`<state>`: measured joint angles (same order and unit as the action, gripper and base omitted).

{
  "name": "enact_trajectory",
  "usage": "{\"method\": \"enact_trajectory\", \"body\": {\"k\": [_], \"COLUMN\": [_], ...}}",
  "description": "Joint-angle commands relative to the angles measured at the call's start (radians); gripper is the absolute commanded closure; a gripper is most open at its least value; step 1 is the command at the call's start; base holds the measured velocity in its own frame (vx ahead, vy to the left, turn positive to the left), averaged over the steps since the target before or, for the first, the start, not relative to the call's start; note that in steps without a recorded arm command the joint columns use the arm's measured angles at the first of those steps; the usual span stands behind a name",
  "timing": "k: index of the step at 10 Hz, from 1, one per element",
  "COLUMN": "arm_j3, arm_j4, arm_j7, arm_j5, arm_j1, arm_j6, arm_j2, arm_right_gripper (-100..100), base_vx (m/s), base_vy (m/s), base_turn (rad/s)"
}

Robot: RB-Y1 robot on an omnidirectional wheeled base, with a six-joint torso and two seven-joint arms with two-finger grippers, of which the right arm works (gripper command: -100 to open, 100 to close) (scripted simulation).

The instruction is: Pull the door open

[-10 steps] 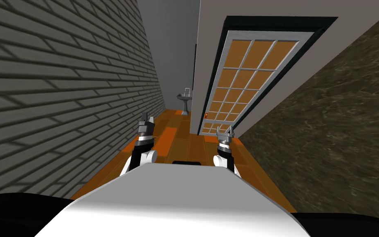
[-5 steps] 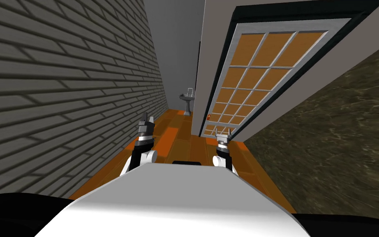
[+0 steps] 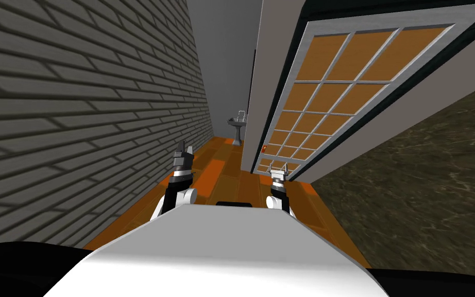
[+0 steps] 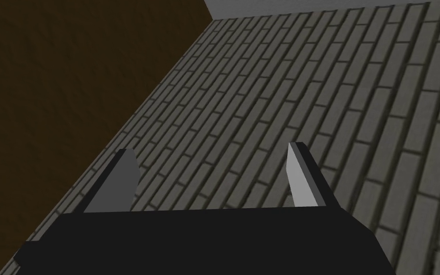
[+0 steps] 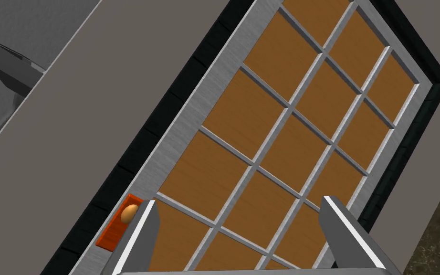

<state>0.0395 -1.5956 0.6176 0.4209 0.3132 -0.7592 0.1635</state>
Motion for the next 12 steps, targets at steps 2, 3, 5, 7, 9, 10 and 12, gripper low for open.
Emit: {"method": "enact_trajectory", "body": {"k": [2, 3, 5, 7, 9, 10, 12], "arm_j3": [0.004, 0.005, 0.006, 0.009, 0.012, 0.013, 0.016], "arm_j4": [0.073, 0.1, 0.131, 0.186, 0.248, 0.276, 0.334], "arm_j7": [0.063, 0.088, 0.113, 0.162, 0.211, 0.235, 0.284], "arm_j5": [0.034, 0.047, 0.06, 0.086, 0.111, 0.123, 0.149], "arm_j1": [-0.025, -0.034, -0.042, -0.059, -0.076, -0.084, -0.1], "arm_j6": [-0.006, -0.011, -0.016, -0.026, -0.036, -0.041, -0.05], "arm_j2": [0.007, 0.011, 0.015, 0.023, 0.031, 0.035, 0.043], "arm_right_gripper": [-100, -100, -100, -100, -100, -100, -100], "base_vx": [0.076, 0.085, 0.054, 0.071, 0.083, 0.077, 0.079], "base_vy": [-0.054, -0.055, -0.036, -0.045, -0.077, -0.075, -0.065], "base_turn": [0.145, 0.137, 0.049, 0.148, 0.132, 0.131, 0.117]}}
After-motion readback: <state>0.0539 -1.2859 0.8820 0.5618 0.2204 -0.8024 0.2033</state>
